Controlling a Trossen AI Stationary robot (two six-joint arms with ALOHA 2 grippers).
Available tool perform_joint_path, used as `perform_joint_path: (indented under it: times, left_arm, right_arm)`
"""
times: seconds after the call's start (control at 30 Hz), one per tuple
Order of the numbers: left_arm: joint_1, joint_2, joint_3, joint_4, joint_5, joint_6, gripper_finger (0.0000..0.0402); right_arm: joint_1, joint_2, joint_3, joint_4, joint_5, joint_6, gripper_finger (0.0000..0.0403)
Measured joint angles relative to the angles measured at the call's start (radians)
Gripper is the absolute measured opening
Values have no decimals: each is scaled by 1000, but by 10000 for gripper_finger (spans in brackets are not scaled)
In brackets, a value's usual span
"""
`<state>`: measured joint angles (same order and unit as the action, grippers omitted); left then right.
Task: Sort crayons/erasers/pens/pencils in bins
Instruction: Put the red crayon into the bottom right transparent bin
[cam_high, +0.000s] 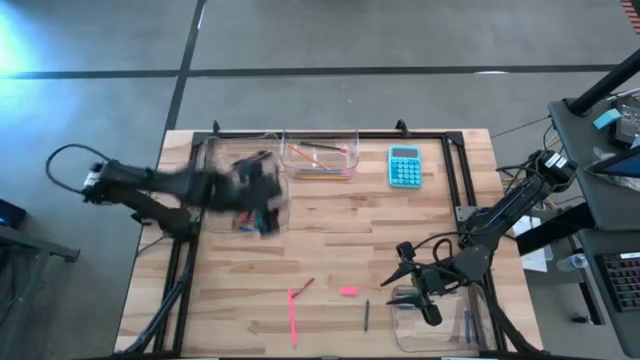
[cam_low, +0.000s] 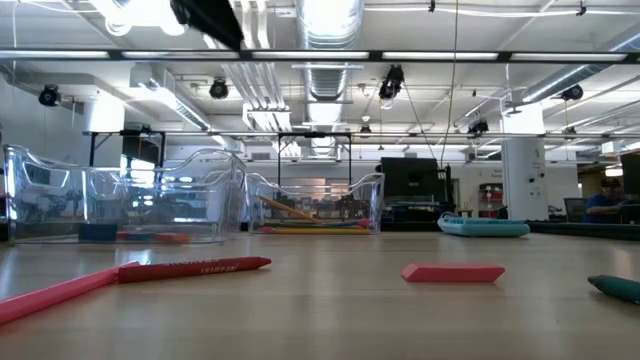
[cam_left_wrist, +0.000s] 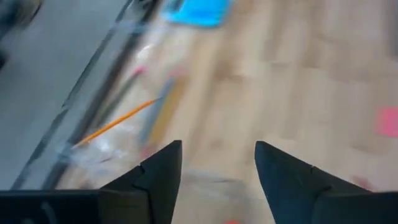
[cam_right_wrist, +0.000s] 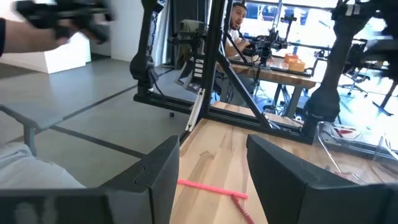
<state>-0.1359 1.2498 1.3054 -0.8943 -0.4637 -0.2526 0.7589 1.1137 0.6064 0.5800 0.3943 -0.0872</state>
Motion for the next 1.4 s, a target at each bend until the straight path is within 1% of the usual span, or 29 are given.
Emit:
perform_joint_path:
  times: [0.1,0.2,0.27,0.37,0.53,0.67,0.77,0.97,1.13,1.4]
  left_arm:
    - [-239,79,-2,48,-101,-66,185]
    - [-425,186,-2,128,-152,-109,184]
    - [-510,266,-1,206,-171,-140,184]
    - [-571,390,6,295,-166,-214,184]
    - [-569,532,9,309,-58,-405,184]
    - [-515,603,-1,309,26,-542,184]
    - [-470,642,-1,311,84,-553,184]
    - [-407,672,2,318,107,-527,184]
    - [-401,694,1,330,159,-527,184]
    - [-397,738,2,350,182,-527,184]
  right_arm:
    - [0,0,0,1,0,2,178]
    - [0,0,0,1,0,9,178]
    - [0,0,0,1,0,22,178]
    - [0,0,0,1,0,25,178]
    - [0,0,0,1,0,27,178]
    - [0,0,0,1,0,37,178]
    - [0,0,0,1,0,46,178]
    - [0,0,0,1,-1,62,178]
    - [0,0,0,-7,-1,61,178]
    - [0,0,-2,-9,-1,60,178]
